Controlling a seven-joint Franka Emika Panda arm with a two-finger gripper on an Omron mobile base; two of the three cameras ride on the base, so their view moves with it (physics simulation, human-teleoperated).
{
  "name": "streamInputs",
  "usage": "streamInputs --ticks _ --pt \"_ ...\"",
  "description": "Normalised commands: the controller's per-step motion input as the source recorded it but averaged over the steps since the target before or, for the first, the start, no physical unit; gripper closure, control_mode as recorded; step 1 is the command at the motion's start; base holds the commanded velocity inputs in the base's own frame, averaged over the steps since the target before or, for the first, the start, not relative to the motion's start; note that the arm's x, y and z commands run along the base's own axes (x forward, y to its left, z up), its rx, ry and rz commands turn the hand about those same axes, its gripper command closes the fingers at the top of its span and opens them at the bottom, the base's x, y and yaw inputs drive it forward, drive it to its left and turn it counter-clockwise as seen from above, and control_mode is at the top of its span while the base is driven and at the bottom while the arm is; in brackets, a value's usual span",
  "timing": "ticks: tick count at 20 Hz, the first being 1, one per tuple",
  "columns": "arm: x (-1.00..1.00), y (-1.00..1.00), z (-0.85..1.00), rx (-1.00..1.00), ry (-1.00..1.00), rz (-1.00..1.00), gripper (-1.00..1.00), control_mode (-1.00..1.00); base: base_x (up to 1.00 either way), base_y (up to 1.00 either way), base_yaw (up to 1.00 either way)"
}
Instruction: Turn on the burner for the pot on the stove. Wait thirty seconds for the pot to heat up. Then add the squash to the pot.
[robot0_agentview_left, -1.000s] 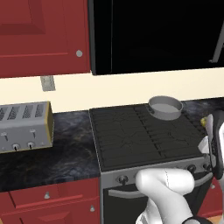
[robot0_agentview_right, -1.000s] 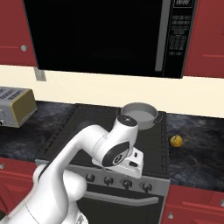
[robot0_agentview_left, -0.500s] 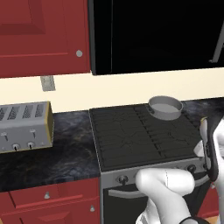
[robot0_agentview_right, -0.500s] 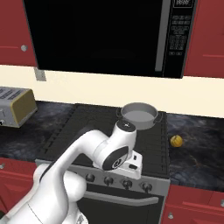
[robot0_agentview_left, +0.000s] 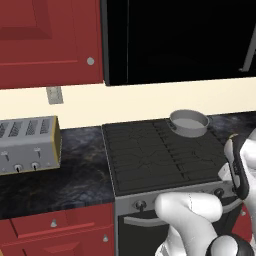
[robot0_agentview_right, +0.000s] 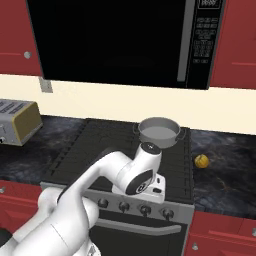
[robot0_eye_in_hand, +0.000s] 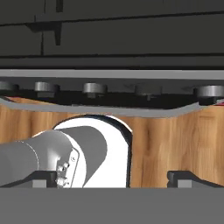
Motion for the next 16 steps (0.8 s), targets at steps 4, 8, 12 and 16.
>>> streamInputs --ticks 4,8,12,16 --pt "0.35 -0.01 -0.29 0.00 0.04 0.02 -1.00 -1.00 0.00 0.00 0.00" --pt "0.36 -0.09 -0.34 0.00 0.07 0.00 -1.00 -1.00 0.00 0.00 0.00" --pt "0.27 -0.15 -0.31 0.02 0.07 0.00 -1.00 -1.00 0.00 0.00 0.00" --pt "0.14 -0.20 -0.46 0.00 0.00 0.00 -1.00 -1.00 0.00 0.00 0.00"
